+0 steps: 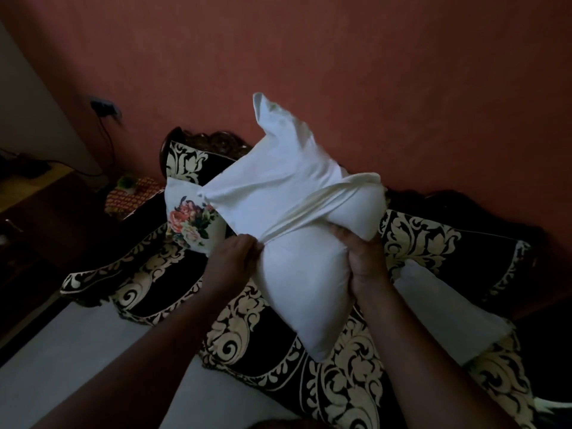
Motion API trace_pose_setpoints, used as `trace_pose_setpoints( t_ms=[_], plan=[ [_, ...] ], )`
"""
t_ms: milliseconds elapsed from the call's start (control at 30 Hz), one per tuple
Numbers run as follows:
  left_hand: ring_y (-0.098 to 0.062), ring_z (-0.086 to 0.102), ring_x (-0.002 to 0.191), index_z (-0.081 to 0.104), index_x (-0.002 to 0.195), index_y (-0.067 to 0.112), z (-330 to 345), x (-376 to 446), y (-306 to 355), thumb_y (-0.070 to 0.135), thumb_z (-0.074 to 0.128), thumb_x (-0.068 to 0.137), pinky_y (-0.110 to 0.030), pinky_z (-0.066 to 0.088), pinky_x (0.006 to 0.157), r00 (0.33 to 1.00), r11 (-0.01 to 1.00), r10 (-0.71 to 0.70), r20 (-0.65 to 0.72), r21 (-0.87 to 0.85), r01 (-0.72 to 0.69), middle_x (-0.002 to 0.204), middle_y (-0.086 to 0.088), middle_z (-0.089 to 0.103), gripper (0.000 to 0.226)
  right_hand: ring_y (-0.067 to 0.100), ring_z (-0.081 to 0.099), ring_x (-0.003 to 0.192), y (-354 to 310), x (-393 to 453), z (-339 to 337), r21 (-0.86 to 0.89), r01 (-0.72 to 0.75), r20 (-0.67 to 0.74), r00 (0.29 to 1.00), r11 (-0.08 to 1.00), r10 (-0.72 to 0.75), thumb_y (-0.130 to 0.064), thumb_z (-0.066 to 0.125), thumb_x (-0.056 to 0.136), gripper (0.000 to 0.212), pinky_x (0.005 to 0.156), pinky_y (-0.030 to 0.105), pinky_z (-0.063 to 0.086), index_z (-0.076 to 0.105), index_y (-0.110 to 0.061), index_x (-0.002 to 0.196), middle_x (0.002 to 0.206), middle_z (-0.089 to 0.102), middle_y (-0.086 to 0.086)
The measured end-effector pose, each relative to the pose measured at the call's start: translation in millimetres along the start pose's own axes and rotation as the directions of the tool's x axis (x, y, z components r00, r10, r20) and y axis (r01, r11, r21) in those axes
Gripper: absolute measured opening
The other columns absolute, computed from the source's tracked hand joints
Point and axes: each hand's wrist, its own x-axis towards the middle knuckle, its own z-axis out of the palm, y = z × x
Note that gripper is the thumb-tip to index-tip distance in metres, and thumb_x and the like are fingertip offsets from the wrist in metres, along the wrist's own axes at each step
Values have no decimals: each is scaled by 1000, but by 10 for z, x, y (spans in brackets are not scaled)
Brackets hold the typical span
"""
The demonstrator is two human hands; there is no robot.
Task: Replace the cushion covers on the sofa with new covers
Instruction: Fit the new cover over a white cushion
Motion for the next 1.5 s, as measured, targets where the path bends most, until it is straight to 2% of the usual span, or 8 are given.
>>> trace_pose_setpoints(
  t_ms=[133, 267, 400, 733, 1100, 1233, 1367, 1500],
  plan=[
    [-17, 46, 69, 45, 80, 18, 93, 118, 300, 26, 42, 106, -37, 31, 60, 922, 919, -323, -211, -300, 254, 72, 6, 48, 27, 21, 63, 123, 107, 21, -241, -1, 32, 3, 999, 999, -32, -28, 84, 79, 78, 97, 47, 54, 46, -33, 147, 139, 63, -3],
    [-22, 48, 69, 43, 82, 19, 179, 267, 526, 27, 42, 108, -38, 33, 61, 902, 909, -358, -240, -309, 279, 72, 5, 49, 27, 25, 65, 120, 545, -352, -374, -186, -568, 114, 798, 802, 591, -73, 81, 63, 100, 104, 46, 50, 51, -25, 145, 136, 65, 3],
    [-34, 50, 63, 41, 81, 18, 371, 146, 510, 33, 37, 106, -35, 28, 59, 983, 990, -128, -131, -68, 120, 70, -9, 55, 30, 31, 73, 92, 613, -583, -75, -147, -731, 2, 673, 666, 739, -30, 85, 78, 47, 79, 38, 58, 70, -5, 114, 96, 77, 14],
    [-18, 63, 76, 54, 87, 21, 479, -208, -218, 55, 43, 104, -43, 53, 72, 877, 920, -291, 383, -141, 366, 79, 2, 66, 39, 31, 70, 87, 520, -397, -186, 141, -473, -177, 852, 870, 492, -4, 73, 78, 22, 76, 40, 58, 73, -9, 99, 96, 76, 10],
    [-2, 48, 59, 39, 79, 29, 348, -372, 744, 27, 51, 101, -28, 34, 58, 943, 940, 96, 320, -341, 20, 66, 16, 51, 25, 6, 57, 109, 635, -232, -172, -210, 84, -567, 801, 974, -192, -19, 82, 85, 52, 85, -2, 34, 58, -6, 129, 123, 57, -8],
    [-21, 57, 68, 51, 83, 18, 295, -413, 1092, 39, 45, 98, -33, 38, 60, 903, 935, 309, 298, -267, -232, 73, -1, 61, 26, 16, 62, 122, 840, -271, -204, -235, -55, -379, 924, 970, -40, -68, 81, 70, 80, 103, 29, 49, 60, -18, 129, 129, 66, 0],
    [-16, 53, 60, 48, 77, 23, 134, -231, 632, 41, 55, 91, -32, 33, 53, 986, 992, -49, 161, -103, 66, 63, 5, 54, 25, 12, 69, 106, 610, -231, -79, -60, 51, -345, 936, 997, -68, -17, 84, 78, 44, 94, 34, 55, 66, -19, 118, 115, 72, -5],
    [-12, 61, 75, 54, 101, 28, 4, 122, 430, 64, 59, 93, -29, 46, 58, 935, 885, -302, 188, -310, 348, 85, 7, 59, 36, 22, 70, 110, 673, -385, -91, -10, -71, -125, 990, 997, 69, -18, 87, 69, 56, 98, 47, 54, 69, -15, 122, 118, 74, 0]
  ],
)
